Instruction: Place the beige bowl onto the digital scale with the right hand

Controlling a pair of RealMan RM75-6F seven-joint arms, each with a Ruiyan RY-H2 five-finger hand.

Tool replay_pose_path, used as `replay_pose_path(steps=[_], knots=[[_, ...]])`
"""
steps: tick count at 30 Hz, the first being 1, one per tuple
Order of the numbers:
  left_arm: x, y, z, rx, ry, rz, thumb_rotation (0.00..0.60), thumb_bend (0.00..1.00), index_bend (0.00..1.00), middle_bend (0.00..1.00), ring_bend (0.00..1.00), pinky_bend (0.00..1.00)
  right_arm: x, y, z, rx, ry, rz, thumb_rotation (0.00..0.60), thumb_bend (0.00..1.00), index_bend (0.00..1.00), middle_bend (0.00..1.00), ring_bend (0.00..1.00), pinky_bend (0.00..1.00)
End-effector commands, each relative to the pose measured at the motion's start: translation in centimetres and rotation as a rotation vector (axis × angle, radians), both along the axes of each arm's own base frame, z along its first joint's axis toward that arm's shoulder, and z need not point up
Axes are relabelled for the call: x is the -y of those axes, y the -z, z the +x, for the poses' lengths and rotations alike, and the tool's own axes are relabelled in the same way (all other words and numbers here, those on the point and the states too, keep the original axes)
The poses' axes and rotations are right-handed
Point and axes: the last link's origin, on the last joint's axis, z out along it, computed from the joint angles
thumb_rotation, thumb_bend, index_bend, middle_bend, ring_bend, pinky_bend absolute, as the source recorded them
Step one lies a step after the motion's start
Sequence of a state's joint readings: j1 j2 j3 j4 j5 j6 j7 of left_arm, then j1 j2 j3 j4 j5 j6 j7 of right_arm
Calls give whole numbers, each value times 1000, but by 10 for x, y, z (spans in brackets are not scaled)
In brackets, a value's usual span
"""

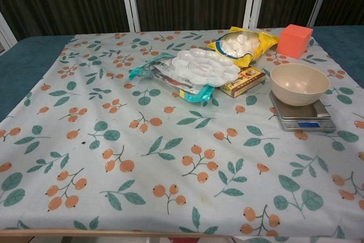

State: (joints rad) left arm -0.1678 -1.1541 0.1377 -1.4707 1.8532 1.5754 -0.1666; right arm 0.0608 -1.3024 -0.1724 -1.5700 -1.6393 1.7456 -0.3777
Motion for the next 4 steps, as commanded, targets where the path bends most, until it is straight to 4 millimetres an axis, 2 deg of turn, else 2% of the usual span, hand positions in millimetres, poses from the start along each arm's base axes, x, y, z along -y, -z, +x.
replay_pose_path(steps=[1,4], knots=[[1,0,0,-3,4,-1,600,436,0,3,33,63,3,-6,-5,1,31,-18,600,341,0,0,0,0],[0,1,-1,-9,-2,2,600,437,0,2,33,63,4,-7,-5,5,34,-19,600,329,0,0,0,0]])
